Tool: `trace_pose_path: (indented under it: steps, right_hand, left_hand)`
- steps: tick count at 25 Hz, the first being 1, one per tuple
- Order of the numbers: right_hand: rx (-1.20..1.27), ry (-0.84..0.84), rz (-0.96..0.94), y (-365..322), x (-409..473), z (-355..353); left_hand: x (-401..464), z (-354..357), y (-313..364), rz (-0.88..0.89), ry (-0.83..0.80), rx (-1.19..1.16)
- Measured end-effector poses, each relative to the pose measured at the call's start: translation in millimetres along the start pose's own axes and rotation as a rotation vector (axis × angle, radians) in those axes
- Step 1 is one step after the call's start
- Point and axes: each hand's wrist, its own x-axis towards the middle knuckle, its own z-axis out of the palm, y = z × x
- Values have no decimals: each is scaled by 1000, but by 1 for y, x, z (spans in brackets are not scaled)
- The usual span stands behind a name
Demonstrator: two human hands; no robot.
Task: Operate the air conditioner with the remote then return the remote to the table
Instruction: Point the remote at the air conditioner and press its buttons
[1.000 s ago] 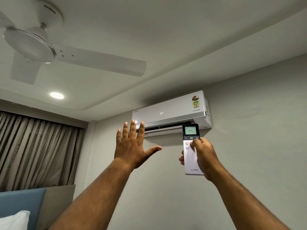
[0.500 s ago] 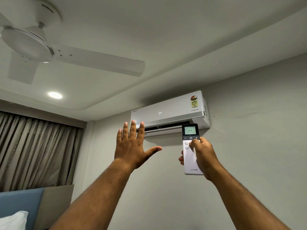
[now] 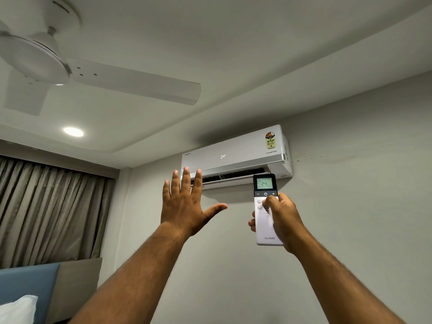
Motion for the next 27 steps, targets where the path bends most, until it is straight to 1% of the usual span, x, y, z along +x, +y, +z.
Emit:
trace_pose_path:
  steps: [8,27]
  right_hand:
    - [16,-12,5,-5,-2,2]
    - [-5,-26,-18,-14,-11,8]
  left_hand:
    - [-6,0,-2,-5,40,-2]
    - [-10,-4,-9,-14,17,24]
